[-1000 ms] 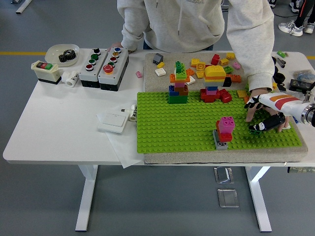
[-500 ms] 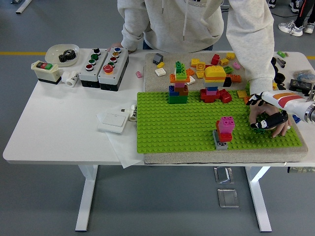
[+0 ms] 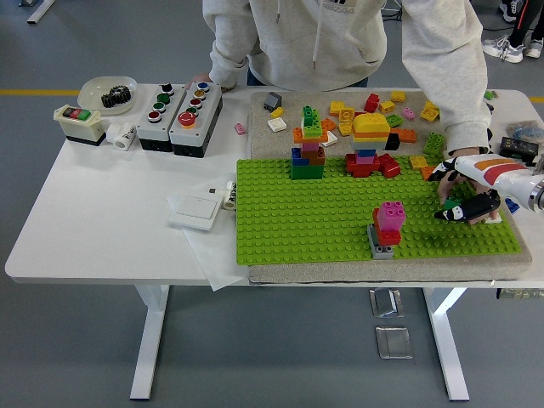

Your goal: Pick up the brick,pile it on top of brick,press brick,pick up the brick,pile it on top of brick,press brick

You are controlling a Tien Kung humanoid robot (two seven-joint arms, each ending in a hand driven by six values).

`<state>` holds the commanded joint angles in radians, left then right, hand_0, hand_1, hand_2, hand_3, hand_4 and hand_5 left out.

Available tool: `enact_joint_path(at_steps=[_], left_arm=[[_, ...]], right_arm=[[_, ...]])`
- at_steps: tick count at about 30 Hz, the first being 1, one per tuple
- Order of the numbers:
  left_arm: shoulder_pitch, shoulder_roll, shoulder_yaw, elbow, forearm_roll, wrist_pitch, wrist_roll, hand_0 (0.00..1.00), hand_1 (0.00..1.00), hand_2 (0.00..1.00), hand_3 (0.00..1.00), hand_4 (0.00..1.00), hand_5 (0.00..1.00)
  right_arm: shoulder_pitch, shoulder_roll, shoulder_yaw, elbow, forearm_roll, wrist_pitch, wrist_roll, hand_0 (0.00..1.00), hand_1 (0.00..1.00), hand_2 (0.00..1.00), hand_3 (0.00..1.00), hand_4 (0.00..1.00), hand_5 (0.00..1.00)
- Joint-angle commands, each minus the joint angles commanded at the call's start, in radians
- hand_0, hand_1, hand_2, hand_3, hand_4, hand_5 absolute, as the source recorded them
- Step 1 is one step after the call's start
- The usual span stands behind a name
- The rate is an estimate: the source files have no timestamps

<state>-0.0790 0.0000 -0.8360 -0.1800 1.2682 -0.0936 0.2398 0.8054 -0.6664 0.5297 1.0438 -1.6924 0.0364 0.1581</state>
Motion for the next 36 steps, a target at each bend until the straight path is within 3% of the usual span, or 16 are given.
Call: enact_joint_path(at_steps=[36], left_arm=[[-0.006,0.000,0.000,0.000,0.001,0.003,-0.002,0.786,0.707,0.601,0.533,0.523,0.510]], right_arm=[[0.022,0.024,-0.069,-0.049,-0.015,0.010,0.005,0.699,0.678,0.736,0.696,0.885,0.386]])
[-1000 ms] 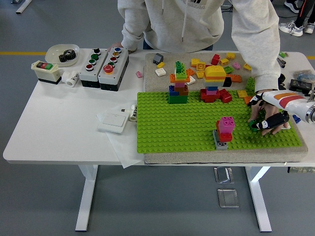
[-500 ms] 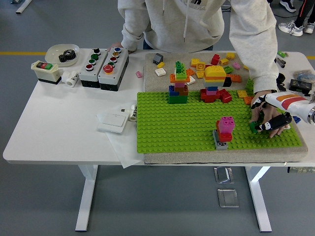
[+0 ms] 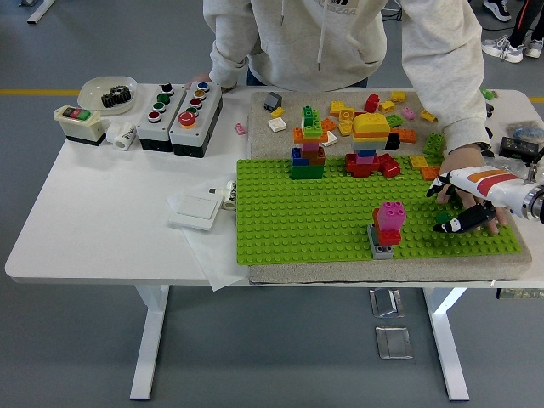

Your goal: Pick up the brick,pile it on top of brick,press brick,pick up the brick,pile it on top of brick,press brick

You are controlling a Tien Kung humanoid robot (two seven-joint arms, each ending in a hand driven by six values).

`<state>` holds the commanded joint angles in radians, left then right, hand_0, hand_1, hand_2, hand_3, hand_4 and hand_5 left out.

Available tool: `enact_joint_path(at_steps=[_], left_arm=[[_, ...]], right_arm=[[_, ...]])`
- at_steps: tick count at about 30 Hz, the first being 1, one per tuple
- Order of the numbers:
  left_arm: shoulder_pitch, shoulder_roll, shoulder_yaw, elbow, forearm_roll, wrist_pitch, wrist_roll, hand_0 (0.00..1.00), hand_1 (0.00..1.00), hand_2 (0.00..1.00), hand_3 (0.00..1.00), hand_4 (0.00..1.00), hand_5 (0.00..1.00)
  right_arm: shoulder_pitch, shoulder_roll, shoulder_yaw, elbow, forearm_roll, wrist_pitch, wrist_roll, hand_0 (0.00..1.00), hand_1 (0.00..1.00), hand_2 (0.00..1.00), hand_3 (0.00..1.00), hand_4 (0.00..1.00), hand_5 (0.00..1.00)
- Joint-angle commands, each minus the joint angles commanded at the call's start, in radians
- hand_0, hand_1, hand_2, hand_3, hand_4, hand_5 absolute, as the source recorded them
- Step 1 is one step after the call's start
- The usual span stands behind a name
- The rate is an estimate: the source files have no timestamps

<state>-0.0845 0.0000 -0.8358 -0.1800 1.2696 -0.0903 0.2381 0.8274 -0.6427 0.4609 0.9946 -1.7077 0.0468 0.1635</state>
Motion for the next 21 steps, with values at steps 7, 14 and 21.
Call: enact_joint_path(at_steps=[7,14,21], left_arm=[[0.002,0.000,0.003,0.000,-0.004,0.002,-0.003,0.784,0.706,0.600,0.533,0.522,0.509],[0.000,0.000,0.006,0.000,-0.009,0.000,-0.004,0.786,0.706,0.601,0.534,0.522,0.509],[-0.001,0.000,0.008,0.000,-0.015,0.000,-0.004,0.786,0.707,0.601,0.534,0.523,0.509]], right_arm=[[0.003,-0.001,-0.004,-0.006,-0.002,0.002,-0.001,0.699,0.680,0.736,0.699,0.885,0.386],[0.005,-0.004,-0.012,-0.012,-0.007,0.001,0.002,0.700,0.679,0.736,0.699,0.885,0.386],[0.002,-0.010,-0.011,-0.004,-0.010,-0.002,0.006,0.701,0.681,0.737,0.701,0.884,0.386]])
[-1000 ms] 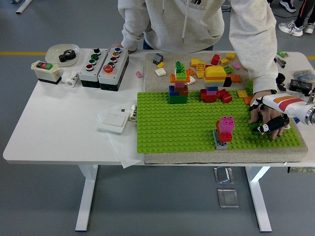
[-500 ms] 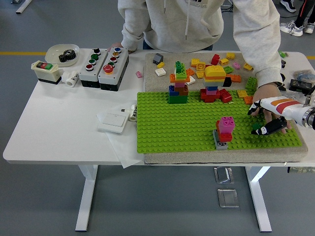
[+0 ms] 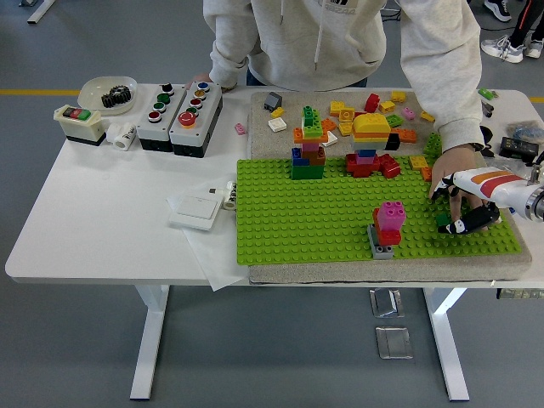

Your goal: Pick up the brick,pile it on top of brick,press brick,pick up the brick,pile it on top of brick,press brick

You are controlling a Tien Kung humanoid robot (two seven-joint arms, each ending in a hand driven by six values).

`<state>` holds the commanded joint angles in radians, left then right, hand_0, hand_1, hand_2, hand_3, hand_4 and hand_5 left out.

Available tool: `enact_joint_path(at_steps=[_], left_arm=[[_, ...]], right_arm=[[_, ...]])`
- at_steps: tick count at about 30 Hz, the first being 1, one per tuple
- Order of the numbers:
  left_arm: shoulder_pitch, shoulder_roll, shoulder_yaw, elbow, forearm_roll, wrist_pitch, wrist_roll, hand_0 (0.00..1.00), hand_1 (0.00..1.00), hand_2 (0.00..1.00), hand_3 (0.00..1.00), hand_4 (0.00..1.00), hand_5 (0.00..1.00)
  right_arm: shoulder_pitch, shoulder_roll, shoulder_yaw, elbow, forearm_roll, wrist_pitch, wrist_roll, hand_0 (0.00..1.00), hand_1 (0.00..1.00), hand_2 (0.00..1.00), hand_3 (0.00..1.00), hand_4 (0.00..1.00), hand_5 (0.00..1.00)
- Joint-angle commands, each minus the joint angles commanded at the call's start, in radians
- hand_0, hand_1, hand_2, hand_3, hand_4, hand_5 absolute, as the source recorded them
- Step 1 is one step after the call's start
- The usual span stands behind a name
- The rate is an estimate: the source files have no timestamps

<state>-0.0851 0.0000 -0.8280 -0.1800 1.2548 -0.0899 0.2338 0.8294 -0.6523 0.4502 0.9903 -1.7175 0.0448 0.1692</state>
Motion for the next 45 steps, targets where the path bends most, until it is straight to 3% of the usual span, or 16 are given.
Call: enact_joint_path(at_steps=[24,45], left_arm=[[-0.011,0.000,0.001,0.000,-0.013,0.002,0.000,0.785,0.703,0.599,0.534,0.523,0.509],[-0.014,0.000,0.006,0.000,-0.014,0.000,0.003,0.786,0.702,0.598,0.534,0.523,0.508]], right_arm=[[0.012,0.004,-0.023,-0.008,-0.009,0.004,0.002,0.699,0.685,0.743,0.714,0.892,0.384],[0.011,0.049,-0.033,-0.079,-0.005,0.000,0.003,0.699,0.686,0.746,0.717,0.892,0.384]])
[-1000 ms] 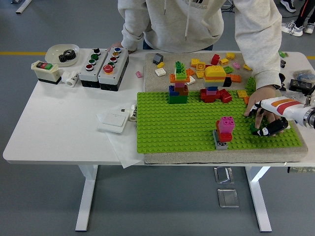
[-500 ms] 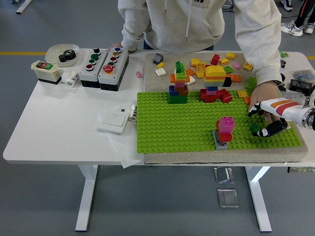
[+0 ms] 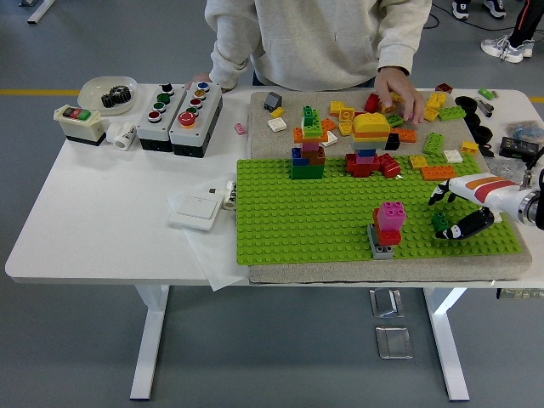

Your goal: Pick up the brick,pile it on top of brick,press brick,pick up the brick,pile it on top of brick,press brick

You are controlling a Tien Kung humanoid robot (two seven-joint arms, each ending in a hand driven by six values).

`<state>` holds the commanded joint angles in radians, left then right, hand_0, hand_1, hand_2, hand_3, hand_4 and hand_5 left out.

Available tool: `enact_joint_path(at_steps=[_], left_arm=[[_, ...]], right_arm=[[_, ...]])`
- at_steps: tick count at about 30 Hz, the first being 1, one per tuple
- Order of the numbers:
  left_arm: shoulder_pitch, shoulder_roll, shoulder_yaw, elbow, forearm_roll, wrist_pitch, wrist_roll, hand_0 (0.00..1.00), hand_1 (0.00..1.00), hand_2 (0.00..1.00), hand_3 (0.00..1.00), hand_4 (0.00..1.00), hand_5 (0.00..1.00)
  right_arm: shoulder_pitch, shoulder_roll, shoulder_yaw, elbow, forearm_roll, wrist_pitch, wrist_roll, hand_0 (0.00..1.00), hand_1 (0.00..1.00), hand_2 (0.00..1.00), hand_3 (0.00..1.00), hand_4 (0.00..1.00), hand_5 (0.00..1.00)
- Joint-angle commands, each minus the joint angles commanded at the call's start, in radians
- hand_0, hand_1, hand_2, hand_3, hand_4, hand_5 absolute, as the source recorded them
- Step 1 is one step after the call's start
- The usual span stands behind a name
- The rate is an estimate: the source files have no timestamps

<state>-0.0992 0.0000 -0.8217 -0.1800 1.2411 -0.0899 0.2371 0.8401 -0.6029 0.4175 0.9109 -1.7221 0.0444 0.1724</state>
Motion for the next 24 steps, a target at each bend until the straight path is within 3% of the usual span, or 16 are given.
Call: enact_joint_path(at_steps=[24], left_arm=[[-0.013,0.007,0.018,0.000,-0.022,0.003,0.003,0.787,0.699,0.599,0.533,0.524,0.510]], right_arm=[[0.000,0.025,0.009,-0.051,0.003,0.000,0.000,0.694,0.684,0.746,0.719,0.888,0.380]])
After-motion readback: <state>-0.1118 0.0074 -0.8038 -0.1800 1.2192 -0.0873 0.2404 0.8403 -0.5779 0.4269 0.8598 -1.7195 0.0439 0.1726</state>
